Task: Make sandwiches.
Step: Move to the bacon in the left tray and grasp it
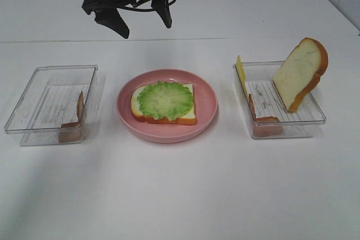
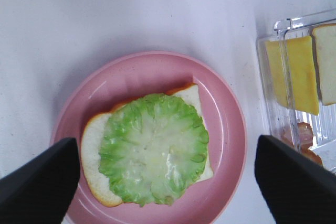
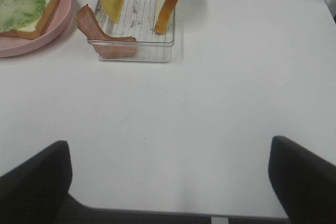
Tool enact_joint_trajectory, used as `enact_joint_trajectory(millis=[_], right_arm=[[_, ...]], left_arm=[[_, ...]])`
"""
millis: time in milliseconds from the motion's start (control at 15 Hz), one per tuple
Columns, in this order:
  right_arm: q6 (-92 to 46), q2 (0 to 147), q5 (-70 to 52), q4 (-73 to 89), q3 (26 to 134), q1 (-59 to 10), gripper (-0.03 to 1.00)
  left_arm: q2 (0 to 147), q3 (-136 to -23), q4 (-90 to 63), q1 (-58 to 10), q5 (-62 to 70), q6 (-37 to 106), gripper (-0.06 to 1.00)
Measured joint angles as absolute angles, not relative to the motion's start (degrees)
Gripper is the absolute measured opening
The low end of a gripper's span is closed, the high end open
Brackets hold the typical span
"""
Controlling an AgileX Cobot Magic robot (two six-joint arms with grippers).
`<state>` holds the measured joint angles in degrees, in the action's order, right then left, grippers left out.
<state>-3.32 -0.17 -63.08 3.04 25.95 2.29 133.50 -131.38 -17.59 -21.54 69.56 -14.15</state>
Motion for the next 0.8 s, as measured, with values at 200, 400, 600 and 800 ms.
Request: enact_joint_trajectory(millis=[200, 400, 600, 800], right_arm=[[-3.32, -0.17, -63.08, 3.04, 25.95, 2.29, 0.98], [-3.32, -0.17, -63.08, 3.04, 25.95, 2.29, 0.98], [-3.32, -0.17, -63.08, 3.04, 25.95, 2.29, 0.98], [-3.32, -0.17, -63.08, 3.04, 25.95, 2.29, 0.98]], left_arm=[[127.48, -129.14, -11.40, -21.20, 69.61, -12.20, 0.82], [116.65, -119.75, -9.28, -21.14, 69.56, -12.20, 0.82], [107.77, -105.02, -4.53, -21.14, 69.56, -15.87, 0.82], [104.05, -95.86, -2.81, -21.14, 69.84, -24.24, 0.82]])
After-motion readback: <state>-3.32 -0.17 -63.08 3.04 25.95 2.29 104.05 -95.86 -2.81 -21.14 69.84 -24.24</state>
